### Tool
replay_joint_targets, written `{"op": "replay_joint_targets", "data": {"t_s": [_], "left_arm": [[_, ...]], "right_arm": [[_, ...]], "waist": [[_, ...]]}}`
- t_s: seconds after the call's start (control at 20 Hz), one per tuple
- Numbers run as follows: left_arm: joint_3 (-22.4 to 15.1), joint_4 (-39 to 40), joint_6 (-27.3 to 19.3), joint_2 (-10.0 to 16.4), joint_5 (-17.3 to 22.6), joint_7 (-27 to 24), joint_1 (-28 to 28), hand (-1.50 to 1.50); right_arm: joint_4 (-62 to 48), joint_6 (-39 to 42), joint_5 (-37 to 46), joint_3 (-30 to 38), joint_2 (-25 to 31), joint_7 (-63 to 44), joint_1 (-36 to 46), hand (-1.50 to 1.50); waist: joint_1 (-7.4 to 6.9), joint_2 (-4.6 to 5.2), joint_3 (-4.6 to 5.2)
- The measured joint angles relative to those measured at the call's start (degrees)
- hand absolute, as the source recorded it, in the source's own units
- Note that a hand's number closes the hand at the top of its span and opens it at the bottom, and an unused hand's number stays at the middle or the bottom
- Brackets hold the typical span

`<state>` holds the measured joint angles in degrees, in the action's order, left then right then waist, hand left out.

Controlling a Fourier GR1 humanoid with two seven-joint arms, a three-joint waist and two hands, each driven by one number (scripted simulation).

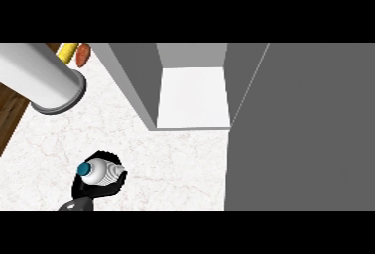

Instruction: Pick up the bottled water, place it into the cabinet and close the cabinet

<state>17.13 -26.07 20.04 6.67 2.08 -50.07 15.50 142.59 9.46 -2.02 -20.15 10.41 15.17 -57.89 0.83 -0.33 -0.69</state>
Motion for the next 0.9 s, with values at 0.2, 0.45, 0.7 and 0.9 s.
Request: {"op": "replay_joint_targets", "data": {"t_s": [0.2, 0.45, 0.7, 0.9], "left_arm": [[-0.5, -1.4, -3.2, -2.6, 2.0, -1.7, 0.1, 1.5], [-4.5, -3.1, -4.4, -5.3, 7.3, -0.3, 1.5, 1.5], [-11.8, -6.1, -6.6, -6.3, 14.2, 2.8, 2.7, 1.5], [-18.7, -13.1, -11.2, -6.5, 19.9, 8.2, 2.8, 1.5]], "right_arm": [[-0.3, -0.5, 0.1, 0.1, -0.2, -0.5, 1.1, -1.5], [-0.4, -0.3, 0.2, -0.1, 0.2, 0.4, -0.1, -1.5], [-0.1, -0.4, -0.1, 0.2, 0.4, 0.2, -0.4, -1.5], [-0.4, -0.9, 0.1, -0.5, 0.0, -0.3, 0.5, -1.5]], "waist": [[-0.27, 0.02, 0.09], [-0.07, -0.01, 0.49], [-0.04, -0.01, 0.63], [-0.31, -0.08, 0.65]]}}
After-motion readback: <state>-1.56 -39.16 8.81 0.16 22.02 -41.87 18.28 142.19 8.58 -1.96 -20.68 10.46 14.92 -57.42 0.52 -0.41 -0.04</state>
